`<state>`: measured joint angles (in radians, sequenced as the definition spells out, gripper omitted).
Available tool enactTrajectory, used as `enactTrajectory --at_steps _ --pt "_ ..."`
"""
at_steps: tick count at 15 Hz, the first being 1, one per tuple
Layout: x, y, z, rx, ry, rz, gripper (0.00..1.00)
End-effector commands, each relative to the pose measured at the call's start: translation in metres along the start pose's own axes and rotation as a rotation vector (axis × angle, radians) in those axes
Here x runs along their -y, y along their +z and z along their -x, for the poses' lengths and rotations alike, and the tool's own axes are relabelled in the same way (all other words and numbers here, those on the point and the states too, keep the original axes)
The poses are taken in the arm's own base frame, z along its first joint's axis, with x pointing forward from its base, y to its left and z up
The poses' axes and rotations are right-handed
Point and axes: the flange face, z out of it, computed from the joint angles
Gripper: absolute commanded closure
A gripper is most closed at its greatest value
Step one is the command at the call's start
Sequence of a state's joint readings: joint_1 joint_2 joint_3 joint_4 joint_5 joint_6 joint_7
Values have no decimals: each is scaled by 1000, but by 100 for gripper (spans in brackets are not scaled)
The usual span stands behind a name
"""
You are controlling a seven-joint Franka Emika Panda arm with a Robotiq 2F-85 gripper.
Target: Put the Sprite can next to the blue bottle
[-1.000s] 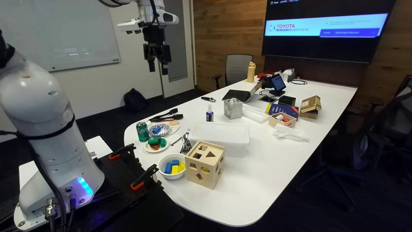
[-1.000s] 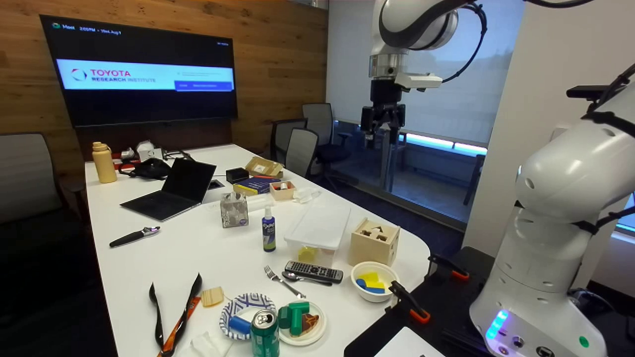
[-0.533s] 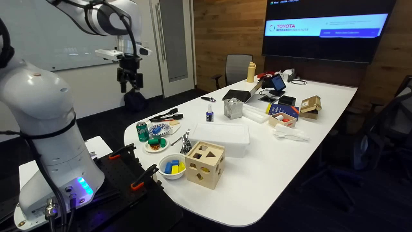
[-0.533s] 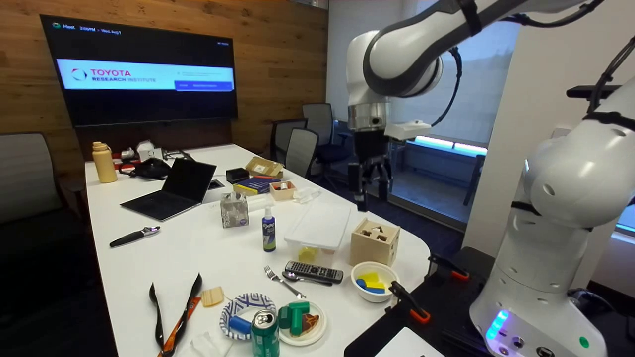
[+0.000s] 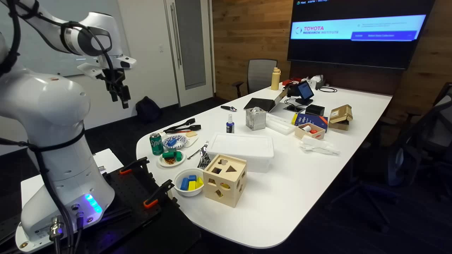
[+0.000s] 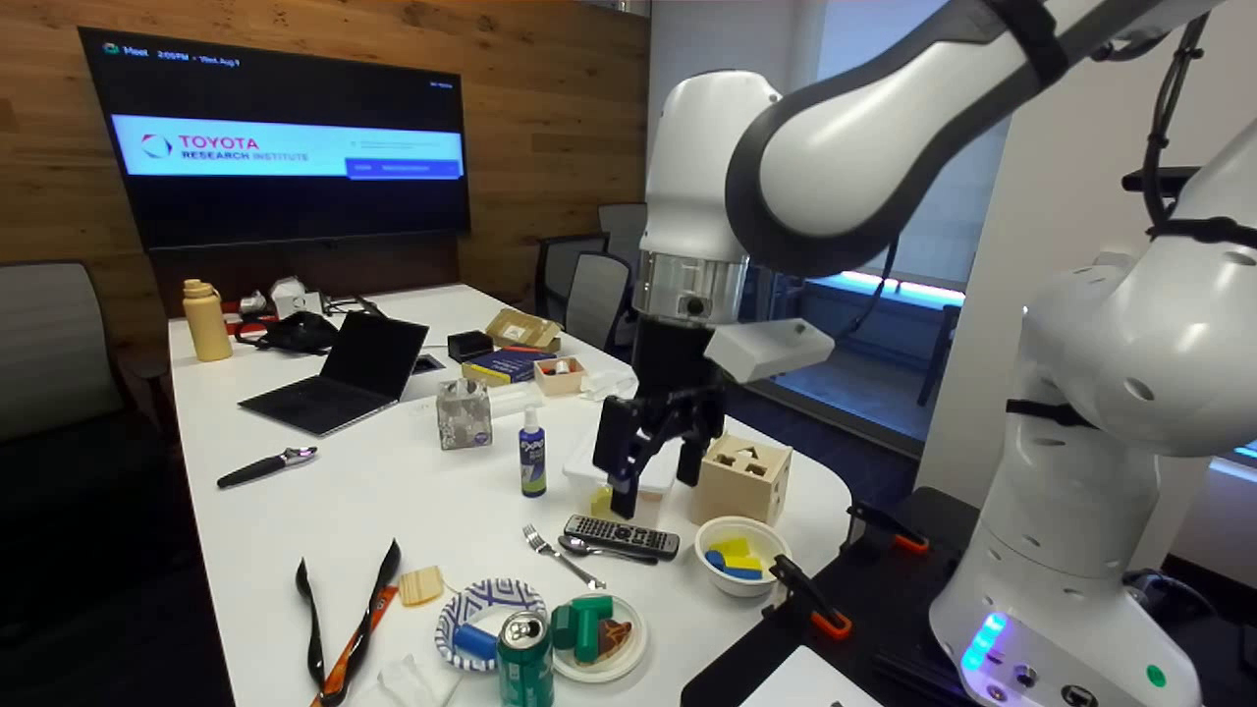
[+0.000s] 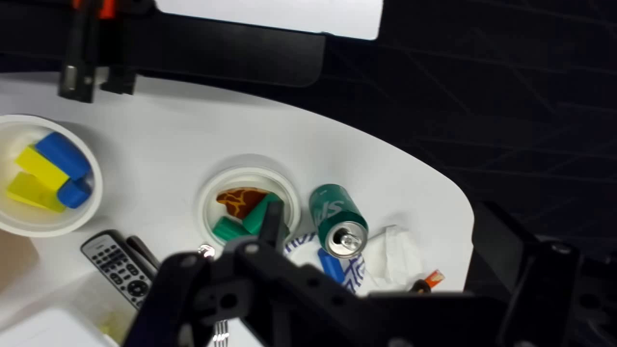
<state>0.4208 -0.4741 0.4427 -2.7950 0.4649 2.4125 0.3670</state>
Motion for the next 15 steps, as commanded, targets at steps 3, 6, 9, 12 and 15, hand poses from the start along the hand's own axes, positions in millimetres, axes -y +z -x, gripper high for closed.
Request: enactTrajectory --at_steps 3,6,9,12,15 --pt "54 60 34 -55 -19 -7 0" --pt "69 89 49 -90 -30 26 0" --pt "71 102 52 -136 -27 69 0" --pt "69 107 40 -169 -7 99 0" --pt "70 114 23 -174 -10 107 0"
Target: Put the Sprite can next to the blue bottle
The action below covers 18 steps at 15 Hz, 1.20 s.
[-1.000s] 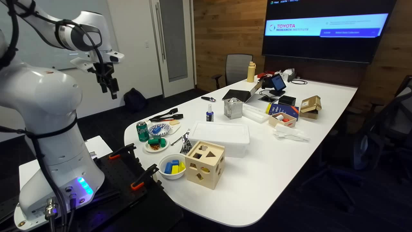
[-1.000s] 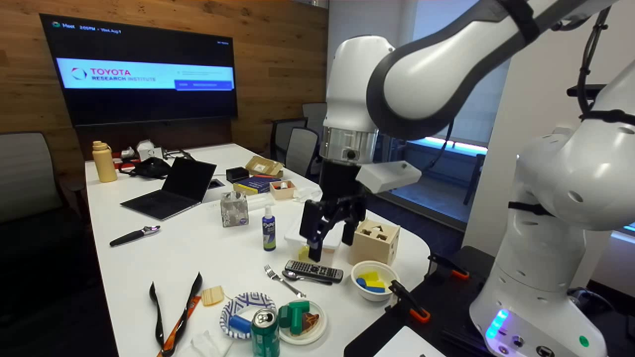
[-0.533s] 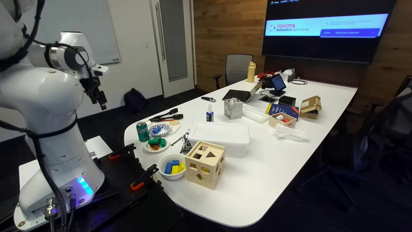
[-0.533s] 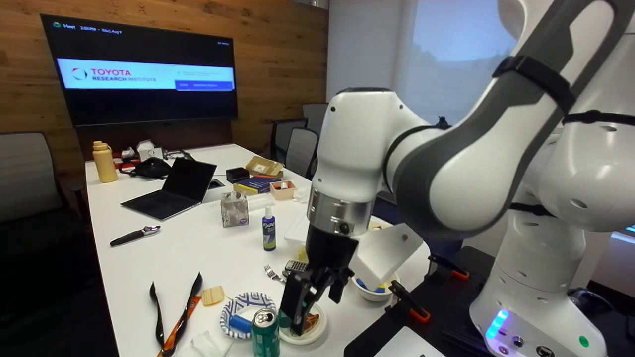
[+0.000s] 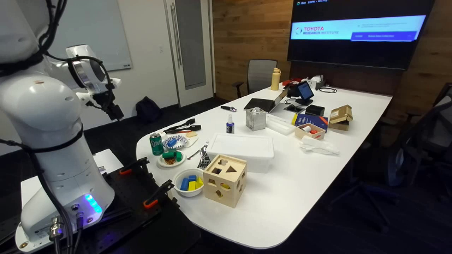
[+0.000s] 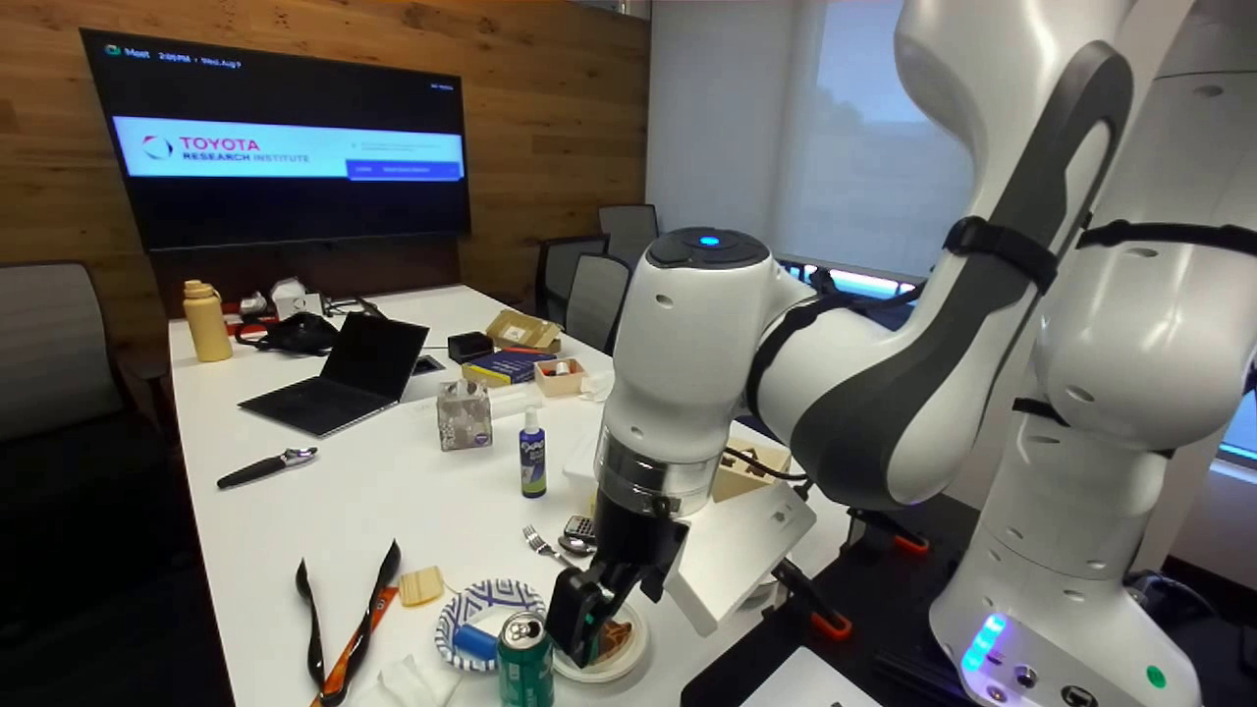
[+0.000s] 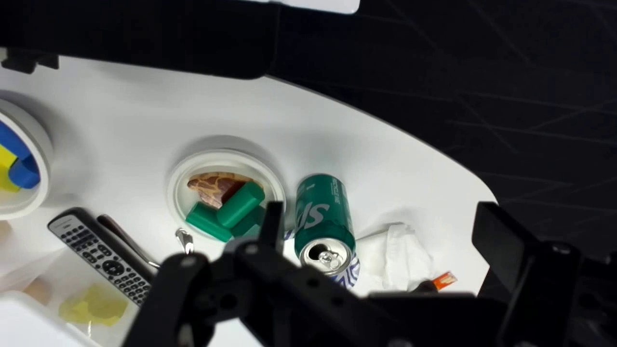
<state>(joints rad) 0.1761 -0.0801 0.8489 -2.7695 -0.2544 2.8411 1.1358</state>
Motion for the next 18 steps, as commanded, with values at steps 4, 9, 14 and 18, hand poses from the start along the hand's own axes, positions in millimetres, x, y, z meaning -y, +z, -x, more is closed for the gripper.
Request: enactTrajectory --at_steps 4,9,14,18 --pt "11 28 -35 4 -15 -22 0" --pt "20 88 -65 10 -50 -9 0" --pt "35 162 -76 45 -53 6 0" --pt "37 164 -86 38 -19 0 0"
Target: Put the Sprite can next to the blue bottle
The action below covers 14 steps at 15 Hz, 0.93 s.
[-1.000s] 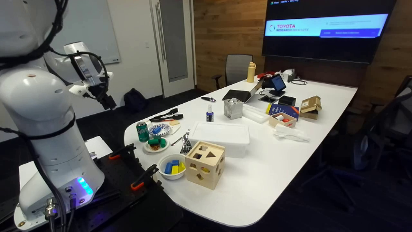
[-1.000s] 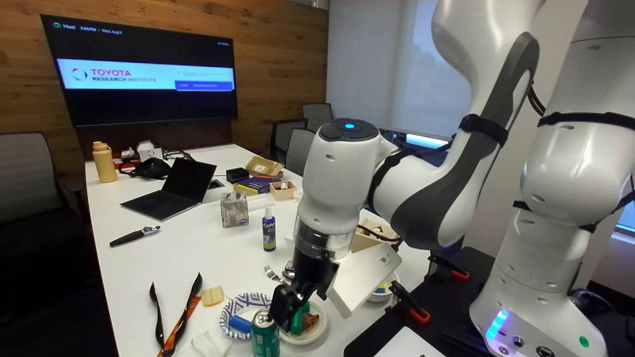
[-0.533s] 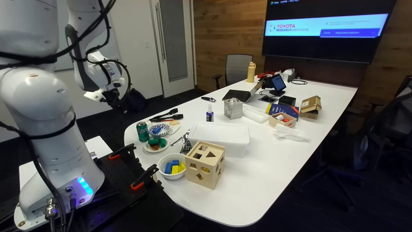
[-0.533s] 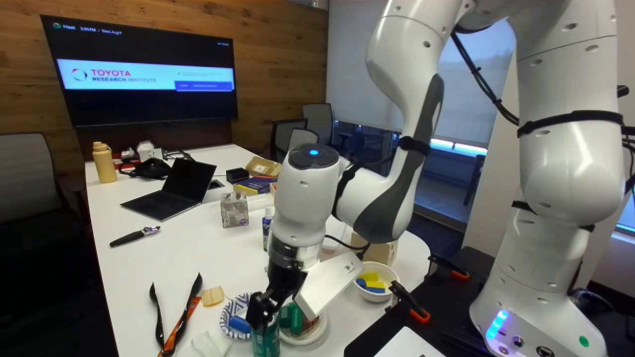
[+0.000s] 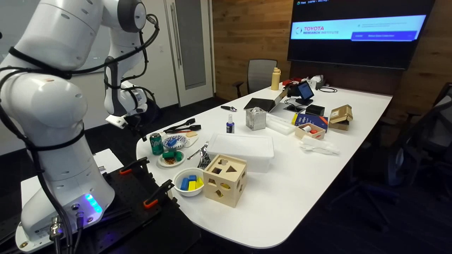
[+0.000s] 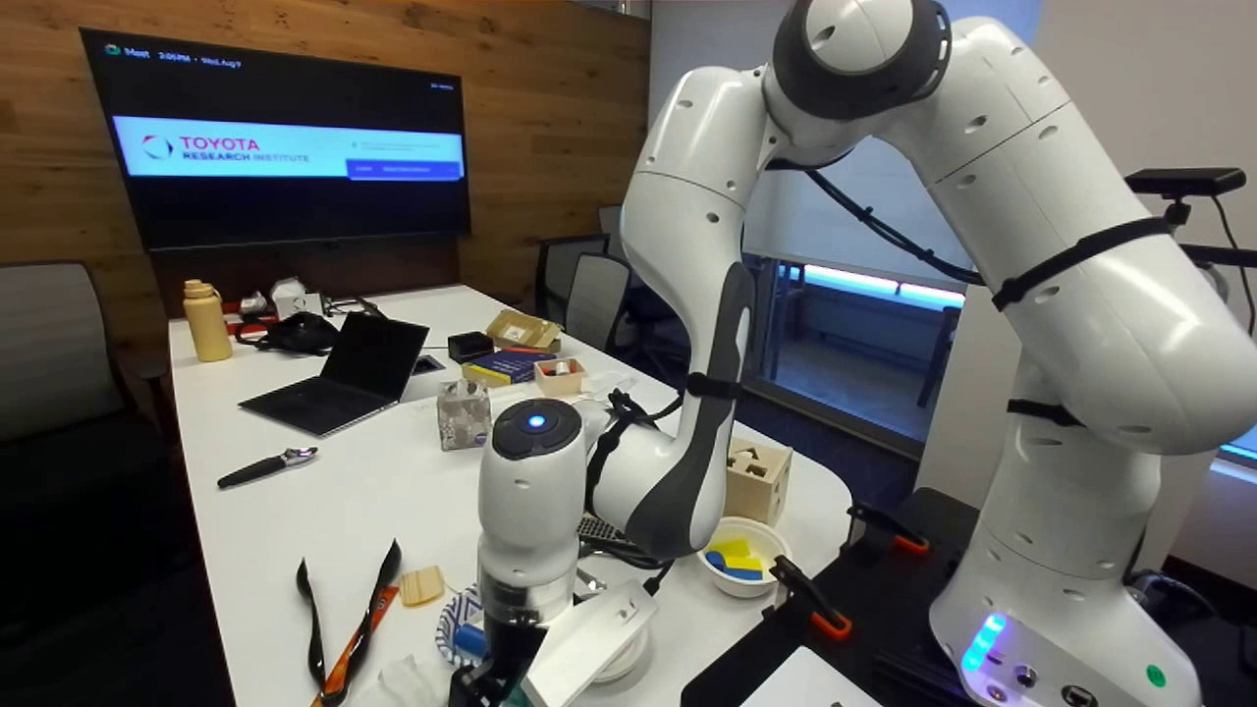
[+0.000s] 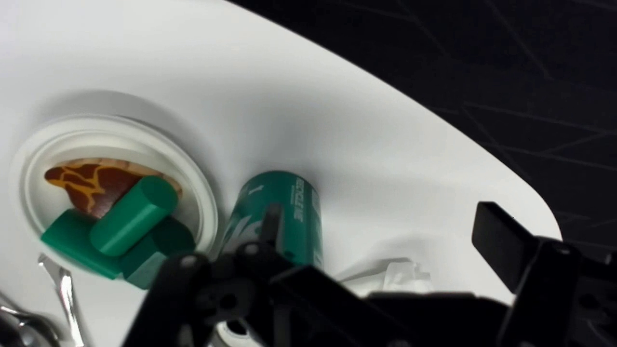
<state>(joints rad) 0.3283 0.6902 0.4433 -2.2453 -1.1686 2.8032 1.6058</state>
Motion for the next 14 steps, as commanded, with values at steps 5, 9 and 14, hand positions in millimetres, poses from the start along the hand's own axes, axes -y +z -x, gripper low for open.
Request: enactTrajectory --at_steps 5,9,14 --pt "-11 -40 -10 -68 94 77 0" --pt "-20 -40 -29 -104 115 166 0" --pt "-25 -9 -37 -81 134 202 0"
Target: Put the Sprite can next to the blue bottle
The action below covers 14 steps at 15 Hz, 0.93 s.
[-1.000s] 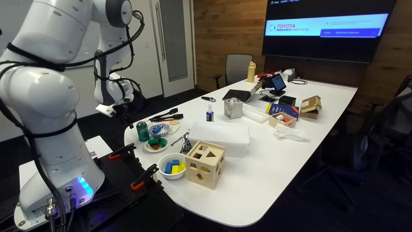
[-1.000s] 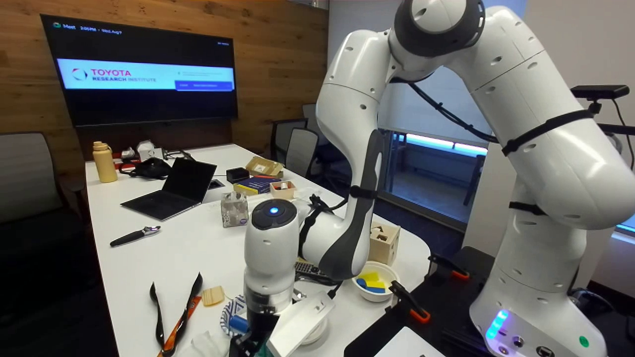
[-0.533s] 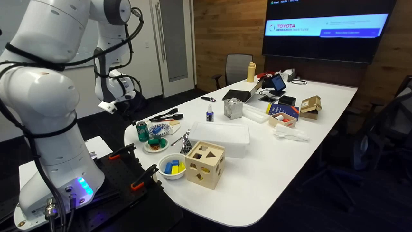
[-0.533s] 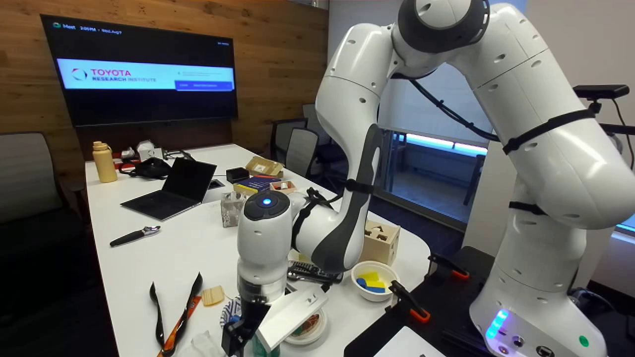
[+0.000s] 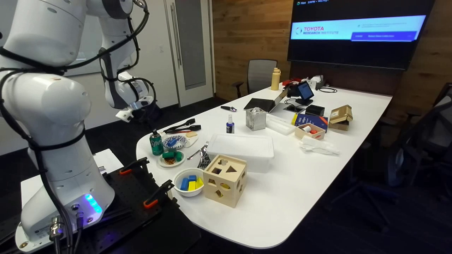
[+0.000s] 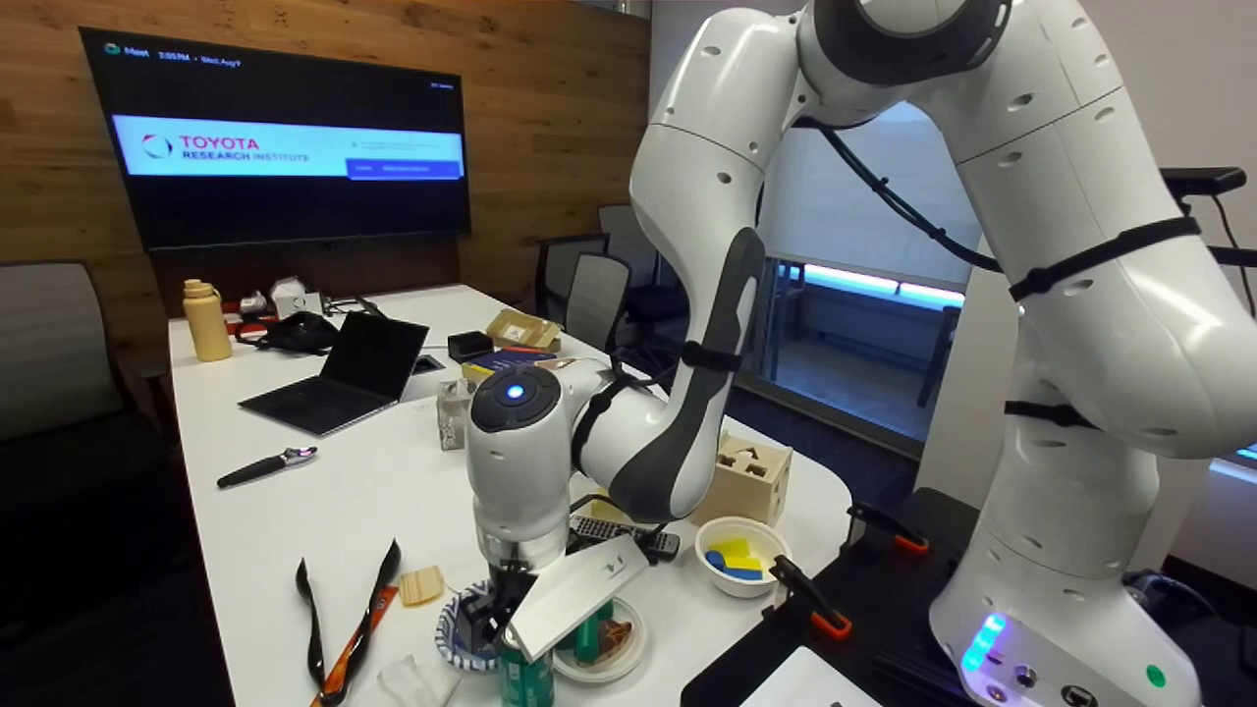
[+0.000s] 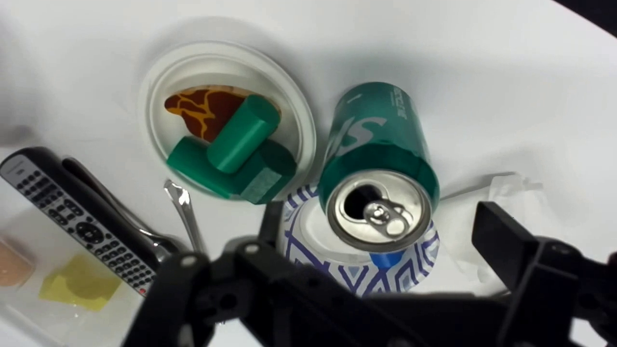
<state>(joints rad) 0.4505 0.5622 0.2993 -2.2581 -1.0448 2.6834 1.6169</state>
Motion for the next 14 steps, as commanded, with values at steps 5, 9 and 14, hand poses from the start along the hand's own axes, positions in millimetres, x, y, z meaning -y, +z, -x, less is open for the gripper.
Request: enactTrajectory --at_steps 5,9,14 --pt "0 29 3 51 49 27 0" --pt "1 45 1 73 72 -8 0" --pt "7 57 -3 74 81 -44 0"
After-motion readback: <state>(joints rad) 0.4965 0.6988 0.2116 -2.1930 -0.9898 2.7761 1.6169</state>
